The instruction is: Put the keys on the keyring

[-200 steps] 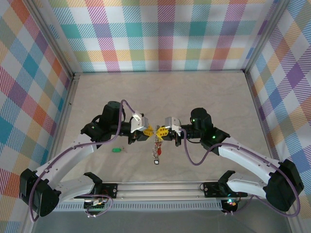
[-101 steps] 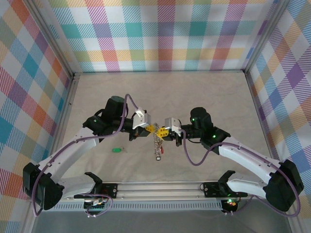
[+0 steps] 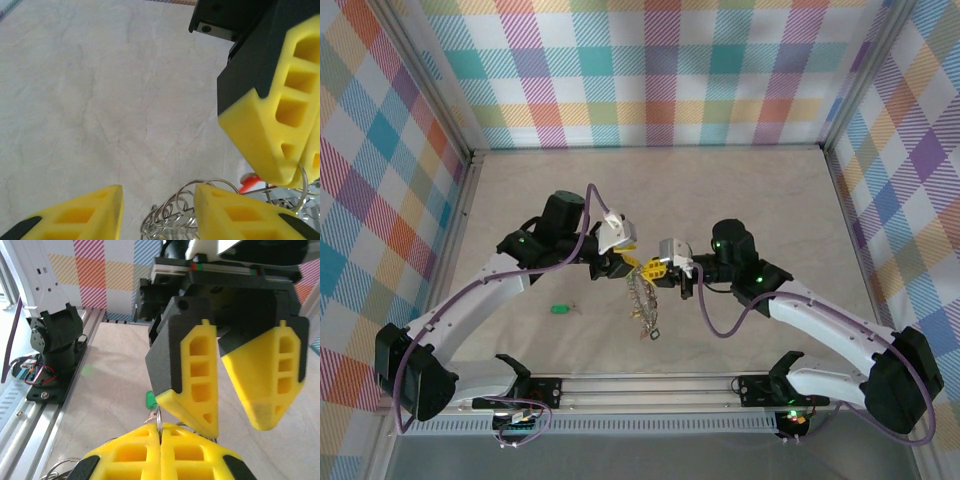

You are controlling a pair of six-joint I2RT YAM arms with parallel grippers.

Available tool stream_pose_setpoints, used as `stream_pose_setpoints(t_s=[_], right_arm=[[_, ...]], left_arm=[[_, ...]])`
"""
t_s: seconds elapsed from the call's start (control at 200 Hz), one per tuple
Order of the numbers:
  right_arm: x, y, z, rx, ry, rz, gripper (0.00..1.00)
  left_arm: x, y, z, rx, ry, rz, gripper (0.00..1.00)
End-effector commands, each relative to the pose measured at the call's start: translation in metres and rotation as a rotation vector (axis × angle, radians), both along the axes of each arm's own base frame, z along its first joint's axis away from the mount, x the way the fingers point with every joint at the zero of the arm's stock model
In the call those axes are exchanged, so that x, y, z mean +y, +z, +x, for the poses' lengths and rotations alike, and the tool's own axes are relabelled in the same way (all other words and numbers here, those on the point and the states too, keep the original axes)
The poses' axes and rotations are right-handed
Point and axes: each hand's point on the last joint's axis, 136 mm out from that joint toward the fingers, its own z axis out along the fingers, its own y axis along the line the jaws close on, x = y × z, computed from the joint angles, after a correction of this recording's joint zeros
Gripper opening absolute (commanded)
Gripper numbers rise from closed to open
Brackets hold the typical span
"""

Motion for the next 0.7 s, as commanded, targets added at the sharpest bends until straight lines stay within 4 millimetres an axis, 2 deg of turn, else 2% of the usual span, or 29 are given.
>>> stream_pose_setpoints(t_s=[0.0, 0.07, 0.17, 0.275, 0.33, 0.445, 0.695], right_arm=[[-0.002, 0.025, 0.004, -0.029, 0.005, 0.091, 0.0], [-0.005, 0.026, 0.006, -0.02, -0.007, 0.102, 0.0], [-0.008, 0.025, 0.007, 0.0, -0.016, 0.115, 0.0], [-0.007, 0.025, 0.007, 0.012, -0.007, 0.12, 0.0], [-0.007, 0.026, 0.007, 0.012, -0.001, 0.122, 0.0], [-0.005, 0.026, 0.004, 0.022, 0.025, 0.121, 0.0], [0.001, 0.023, 0.001, 0.069, 0.081, 0.113, 0.0]], left_arm=[[0.014, 0.012, -0.005, -0.034, 0.043, -0.036, 0.43], [0.024, 0.014, -0.002, -0.032, 0.113, -0.049, 0.49], [0.027, 0.013, -0.019, -0.011, 0.063, -0.071, 0.49], [0.021, 0.02, -0.033, -0.014, 0.005, -0.169, 0.49], [0.017, 0.029, -0.031, -0.045, 0.005, -0.232, 0.49], [0.012, 0.028, -0.026, -0.049, 0.021, -0.25, 0.48], [-0.005, 0.033, -0.033, -0.055, -0.066, -0.296, 0.43]])
